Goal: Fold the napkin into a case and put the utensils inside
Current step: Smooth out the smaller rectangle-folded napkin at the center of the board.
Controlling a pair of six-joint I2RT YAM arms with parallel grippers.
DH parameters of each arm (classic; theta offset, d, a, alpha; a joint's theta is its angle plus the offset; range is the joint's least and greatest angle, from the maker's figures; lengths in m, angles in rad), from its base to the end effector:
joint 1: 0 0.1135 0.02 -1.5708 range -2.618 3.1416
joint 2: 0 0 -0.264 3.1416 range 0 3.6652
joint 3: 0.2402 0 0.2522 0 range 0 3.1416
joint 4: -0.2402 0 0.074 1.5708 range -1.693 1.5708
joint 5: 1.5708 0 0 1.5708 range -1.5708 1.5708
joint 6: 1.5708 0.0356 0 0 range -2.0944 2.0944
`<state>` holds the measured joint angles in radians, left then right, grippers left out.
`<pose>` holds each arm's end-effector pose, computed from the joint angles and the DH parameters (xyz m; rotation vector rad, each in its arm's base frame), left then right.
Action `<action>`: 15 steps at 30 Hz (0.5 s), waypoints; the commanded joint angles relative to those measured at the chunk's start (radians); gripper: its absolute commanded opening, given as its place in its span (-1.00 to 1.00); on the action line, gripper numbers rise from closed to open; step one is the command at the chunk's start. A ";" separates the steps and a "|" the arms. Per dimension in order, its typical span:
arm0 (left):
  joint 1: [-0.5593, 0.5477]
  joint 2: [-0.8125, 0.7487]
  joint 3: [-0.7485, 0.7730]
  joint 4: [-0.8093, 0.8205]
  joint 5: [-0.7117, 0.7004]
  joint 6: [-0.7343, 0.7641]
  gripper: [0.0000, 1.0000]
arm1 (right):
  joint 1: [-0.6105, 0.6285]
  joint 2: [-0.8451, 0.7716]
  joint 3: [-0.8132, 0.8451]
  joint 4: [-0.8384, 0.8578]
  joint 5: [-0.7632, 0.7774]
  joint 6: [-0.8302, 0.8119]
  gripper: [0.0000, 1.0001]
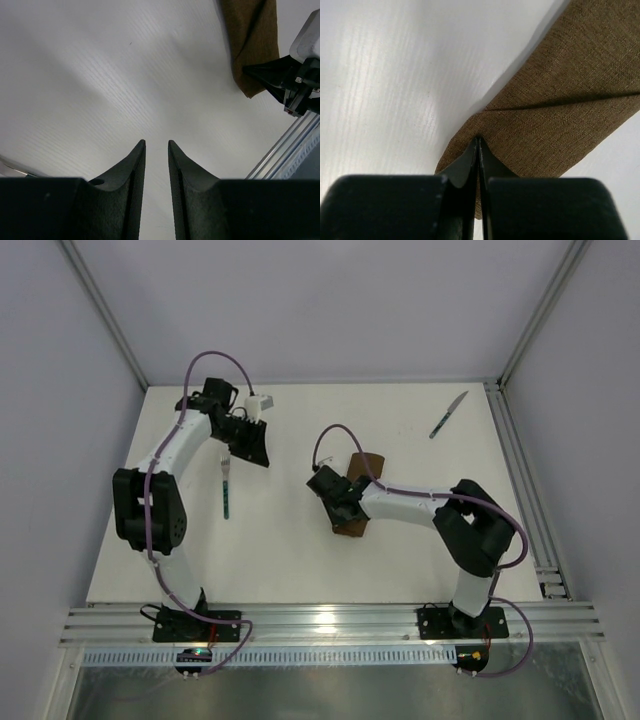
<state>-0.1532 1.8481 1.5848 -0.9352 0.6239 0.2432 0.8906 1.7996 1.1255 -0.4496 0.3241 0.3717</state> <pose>0.3742 -0.0788 0.2657 0.6743 2.5464 -0.8248 0.2323 0.2691 0.1674 -0.5723 2.5320 0.0056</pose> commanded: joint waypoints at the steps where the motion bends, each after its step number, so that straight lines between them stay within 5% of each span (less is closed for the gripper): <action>1: -0.032 -0.038 -0.005 -0.010 0.034 0.013 -0.48 | -0.002 -0.006 0.072 -0.004 0.006 -0.008 -0.92; 8: -0.129 -0.024 0.007 -0.014 0.054 0.001 -0.47 | -0.039 -0.210 0.076 -0.047 -0.002 -0.007 -0.63; 15: -0.264 -0.007 -0.051 0.071 0.089 -0.070 -0.48 | -0.105 -0.410 -0.171 0.041 -0.173 0.099 -0.91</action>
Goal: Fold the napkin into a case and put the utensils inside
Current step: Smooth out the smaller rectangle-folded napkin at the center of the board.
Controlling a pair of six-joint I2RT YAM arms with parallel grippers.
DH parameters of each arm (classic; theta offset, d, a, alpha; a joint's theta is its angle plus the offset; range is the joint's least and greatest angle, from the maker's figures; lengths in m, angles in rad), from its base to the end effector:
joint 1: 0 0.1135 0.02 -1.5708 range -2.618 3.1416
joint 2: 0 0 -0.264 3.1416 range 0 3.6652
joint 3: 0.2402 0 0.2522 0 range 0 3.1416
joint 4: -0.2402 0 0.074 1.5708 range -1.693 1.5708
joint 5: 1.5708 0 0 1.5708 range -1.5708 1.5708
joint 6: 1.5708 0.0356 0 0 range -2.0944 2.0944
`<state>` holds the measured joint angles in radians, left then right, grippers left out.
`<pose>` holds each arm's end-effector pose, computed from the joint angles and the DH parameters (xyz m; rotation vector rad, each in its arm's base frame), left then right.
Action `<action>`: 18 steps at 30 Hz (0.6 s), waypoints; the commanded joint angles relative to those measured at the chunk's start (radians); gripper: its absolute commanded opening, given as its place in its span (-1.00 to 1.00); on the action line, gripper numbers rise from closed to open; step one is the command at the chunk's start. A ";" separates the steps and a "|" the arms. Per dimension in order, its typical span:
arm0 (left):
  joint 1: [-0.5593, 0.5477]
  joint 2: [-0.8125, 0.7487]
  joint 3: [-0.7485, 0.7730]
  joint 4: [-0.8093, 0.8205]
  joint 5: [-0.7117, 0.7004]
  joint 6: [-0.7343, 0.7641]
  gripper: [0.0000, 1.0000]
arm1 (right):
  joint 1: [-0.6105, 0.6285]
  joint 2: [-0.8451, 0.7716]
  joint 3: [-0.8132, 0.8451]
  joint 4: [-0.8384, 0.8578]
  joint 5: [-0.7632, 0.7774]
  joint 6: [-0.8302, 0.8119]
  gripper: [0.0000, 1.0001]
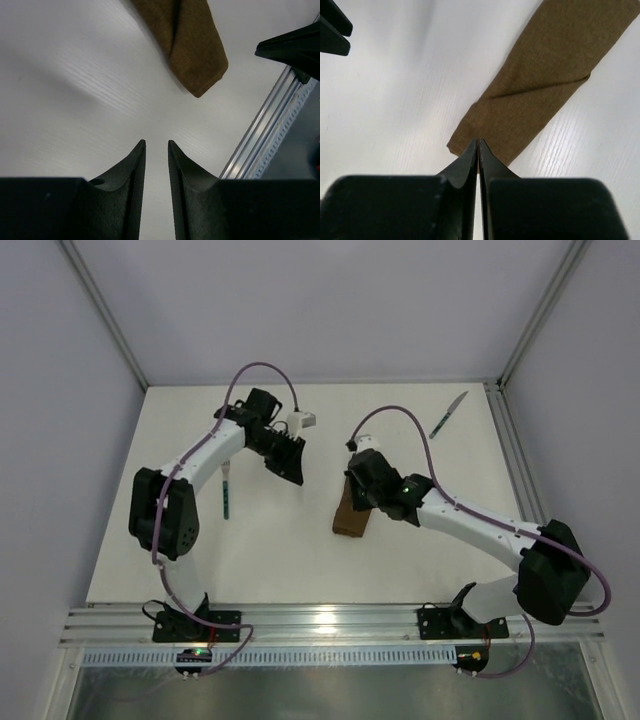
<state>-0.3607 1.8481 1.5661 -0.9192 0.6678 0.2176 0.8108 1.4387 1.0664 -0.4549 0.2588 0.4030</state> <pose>0.3488 -0.1551 0.2618 0.9265 2.5078 -0.9588 0.2192 0.2174 0.2622 -0.3631 2.3518 0.2745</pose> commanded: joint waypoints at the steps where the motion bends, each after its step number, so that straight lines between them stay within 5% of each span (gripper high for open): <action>1: -0.079 -0.007 -0.041 0.072 0.049 -0.055 -0.49 | -0.038 -0.069 -0.196 0.082 -0.142 0.085 -0.93; 8: -0.288 0.046 -0.106 0.261 0.032 -0.179 -0.49 | -0.110 -0.144 -0.379 0.352 -0.335 0.160 -0.93; 18: -0.359 0.155 -0.189 0.347 0.000 -0.259 -0.50 | -0.151 -0.089 -0.483 0.436 -0.362 0.203 -0.92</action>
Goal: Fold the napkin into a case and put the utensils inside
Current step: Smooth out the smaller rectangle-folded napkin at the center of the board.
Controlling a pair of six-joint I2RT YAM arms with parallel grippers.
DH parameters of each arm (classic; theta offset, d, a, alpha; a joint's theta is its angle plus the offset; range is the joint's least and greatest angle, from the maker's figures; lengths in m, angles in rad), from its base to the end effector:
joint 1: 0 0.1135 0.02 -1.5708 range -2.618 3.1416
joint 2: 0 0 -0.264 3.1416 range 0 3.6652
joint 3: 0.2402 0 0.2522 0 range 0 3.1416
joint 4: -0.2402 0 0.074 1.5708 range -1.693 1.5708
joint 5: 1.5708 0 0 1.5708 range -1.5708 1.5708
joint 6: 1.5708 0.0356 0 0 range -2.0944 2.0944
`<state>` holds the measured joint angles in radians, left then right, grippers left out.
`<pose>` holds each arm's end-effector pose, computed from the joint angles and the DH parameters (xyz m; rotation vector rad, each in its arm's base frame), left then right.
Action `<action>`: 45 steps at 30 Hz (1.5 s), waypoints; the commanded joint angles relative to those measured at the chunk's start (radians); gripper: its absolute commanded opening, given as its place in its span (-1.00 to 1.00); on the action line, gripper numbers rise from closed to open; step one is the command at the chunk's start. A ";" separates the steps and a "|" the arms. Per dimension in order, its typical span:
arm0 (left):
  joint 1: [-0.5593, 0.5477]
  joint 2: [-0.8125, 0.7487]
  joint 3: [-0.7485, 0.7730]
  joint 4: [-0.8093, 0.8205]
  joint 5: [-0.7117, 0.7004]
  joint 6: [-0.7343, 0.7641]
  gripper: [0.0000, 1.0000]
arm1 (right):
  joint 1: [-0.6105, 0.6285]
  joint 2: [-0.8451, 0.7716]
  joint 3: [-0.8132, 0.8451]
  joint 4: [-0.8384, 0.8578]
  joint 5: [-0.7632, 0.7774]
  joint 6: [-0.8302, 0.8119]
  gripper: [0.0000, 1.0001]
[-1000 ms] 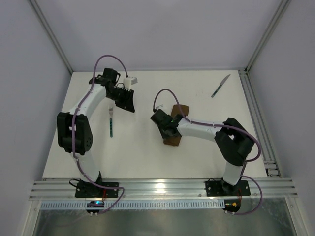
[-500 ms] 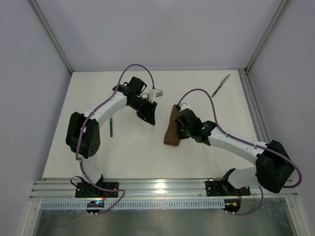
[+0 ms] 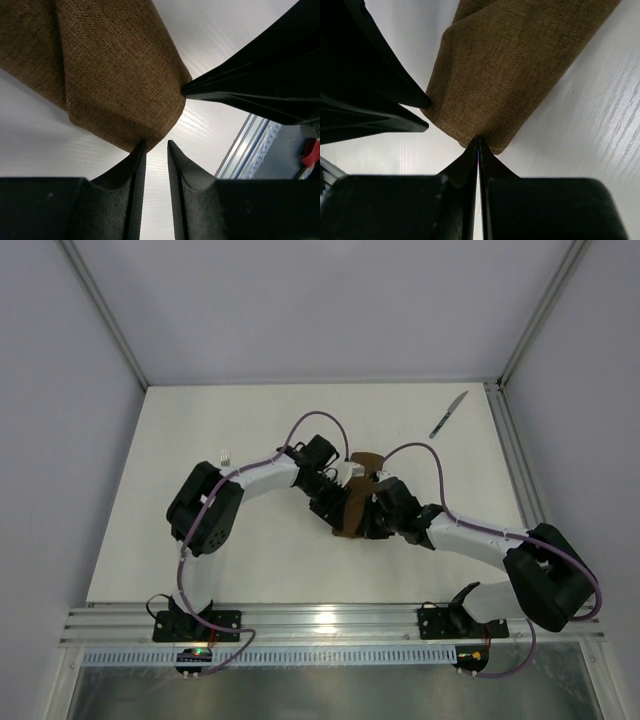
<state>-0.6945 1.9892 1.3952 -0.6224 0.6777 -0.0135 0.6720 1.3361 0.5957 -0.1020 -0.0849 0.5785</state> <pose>0.2924 -0.2726 0.1719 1.1175 2.6172 -1.1153 0.1959 0.1597 0.1676 -0.1586 2.5172 0.6495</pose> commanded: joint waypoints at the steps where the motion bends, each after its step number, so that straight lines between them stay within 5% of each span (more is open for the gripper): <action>1: -0.034 0.019 -0.021 0.050 -0.021 -0.020 -0.50 | -0.015 0.023 -0.014 0.087 -0.016 0.027 -0.93; 9: -0.037 0.097 -0.012 0.026 -0.110 0.043 -0.51 | -0.029 0.069 -0.027 0.073 -0.022 0.024 -0.93; 19: -0.037 0.033 0.008 0.023 -0.092 0.073 -0.51 | -0.120 -0.077 0.104 -0.048 0.010 -0.042 -0.92; 36: -0.016 -0.030 0.131 -0.106 -0.029 0.084 -0.46 | -0.265 0.196 0.154 0.084 -0.030 -0.080 -0.92; 42: 0.071 -0.104 0.209 -0.184 -0.199 0.159 -0.44 | -0.273 0.066 0.304 -0.112 0.115 -0.153 -0.92; 45: 0.157 -0.167 0.251 -0.214 -0.389 0.193 -0.42 | -0.322 0.038 0.442 -0.198 0.219 -0.189 -0.63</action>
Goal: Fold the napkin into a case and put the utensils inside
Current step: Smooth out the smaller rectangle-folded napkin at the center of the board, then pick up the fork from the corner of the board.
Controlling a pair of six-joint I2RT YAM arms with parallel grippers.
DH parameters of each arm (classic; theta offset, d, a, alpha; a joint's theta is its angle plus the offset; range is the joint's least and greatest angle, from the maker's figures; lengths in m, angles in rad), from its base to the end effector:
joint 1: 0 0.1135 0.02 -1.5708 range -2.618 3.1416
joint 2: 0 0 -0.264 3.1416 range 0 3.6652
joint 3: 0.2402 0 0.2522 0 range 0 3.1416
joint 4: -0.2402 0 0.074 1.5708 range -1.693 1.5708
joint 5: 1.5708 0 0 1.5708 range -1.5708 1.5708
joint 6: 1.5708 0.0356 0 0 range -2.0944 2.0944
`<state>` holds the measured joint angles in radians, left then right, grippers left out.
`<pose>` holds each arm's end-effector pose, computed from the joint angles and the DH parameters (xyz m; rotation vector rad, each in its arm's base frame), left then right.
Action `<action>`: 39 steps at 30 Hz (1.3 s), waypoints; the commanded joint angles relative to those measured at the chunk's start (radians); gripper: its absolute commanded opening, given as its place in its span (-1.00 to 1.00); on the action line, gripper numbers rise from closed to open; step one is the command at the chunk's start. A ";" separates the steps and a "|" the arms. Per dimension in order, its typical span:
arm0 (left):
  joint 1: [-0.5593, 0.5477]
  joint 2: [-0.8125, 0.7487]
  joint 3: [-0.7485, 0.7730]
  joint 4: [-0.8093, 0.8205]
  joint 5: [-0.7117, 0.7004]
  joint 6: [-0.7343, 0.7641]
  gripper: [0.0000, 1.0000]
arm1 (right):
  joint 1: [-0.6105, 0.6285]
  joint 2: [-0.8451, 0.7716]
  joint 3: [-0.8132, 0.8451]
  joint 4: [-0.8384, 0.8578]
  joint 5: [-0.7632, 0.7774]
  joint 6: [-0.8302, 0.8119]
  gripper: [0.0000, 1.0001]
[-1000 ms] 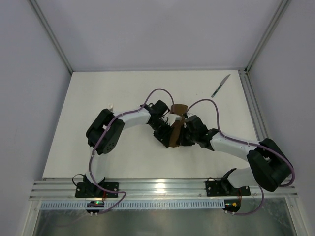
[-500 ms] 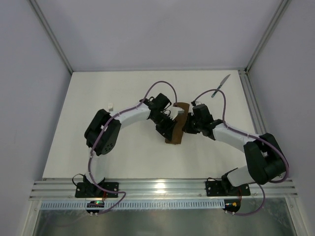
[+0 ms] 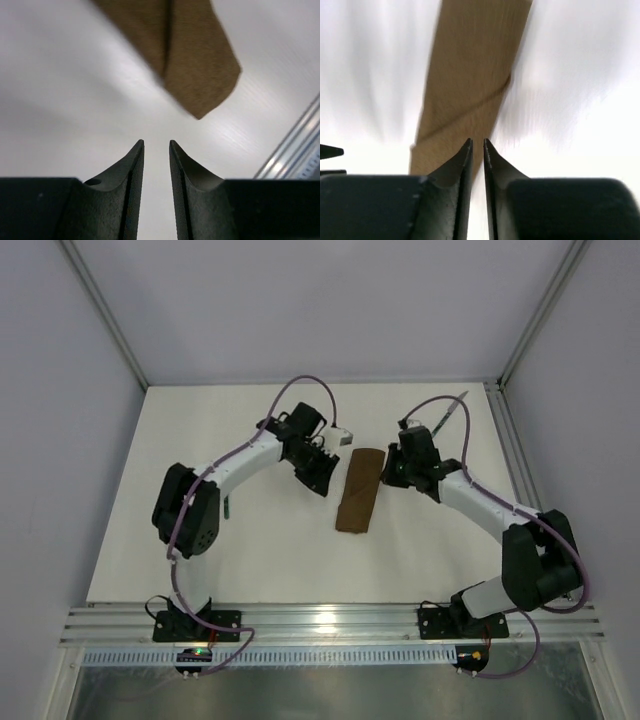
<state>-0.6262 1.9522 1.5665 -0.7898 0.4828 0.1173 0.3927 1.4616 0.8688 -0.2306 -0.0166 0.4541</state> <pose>0.3213 -0.2528 0.2246 1.1348 2.5343 -0.8006 0.2792 0.1163 0.2084 0.0668 2.4344 0.4108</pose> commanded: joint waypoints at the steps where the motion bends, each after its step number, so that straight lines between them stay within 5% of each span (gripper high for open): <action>1: 0.117 -0.145 0.090 -0.054 -0.235 0.068 -0.42 | -0.058 -0.093 0.200 -0.119 0.179 -0.087 -0.48; 4: 0.215 -0.216 0.122 -0.068 -0.438 0.105 -0.32 | -0.097 -0.116 0.283 -0.167 0.246 -0.132 -0.01; 5: 0.238 -0.252 0.128 -0.065 -0.542 0.113 -0.24 | -0.109 -0.121 0.308 -0.171 0.254 -0.140 0.30; 11: 0.396 -0.328 0.092 -0.121 -0.659 0.013 0.46 | -0.118 -0.173 0.322 -0.216 0.244 -0.146 0.37; 13: 0.436 -0.345 0.009 -0.140 -0.690 -0.021 0.51 | -0.118 -0.202 0.270 -0.196 0.227 -0.129 0.37; 22: 0.451 -0.290 -0.223 -0.042 -0.697 -0.182 0.43 | -0.117 -0.287 0.081 -0.145 0.090 -0.066 0.37; 39: 0.493 0.048 -0.178 0.055 -0.638 -0.252 -0.12 | -0.117 -0.327 -0.010 -0.148 0.096 -0.063 0.37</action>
<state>-0.1566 1.9697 1.3777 -0.7773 -0.1638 -0.1062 0.2729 1.1389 0.8646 -0.3988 0.0895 0.3813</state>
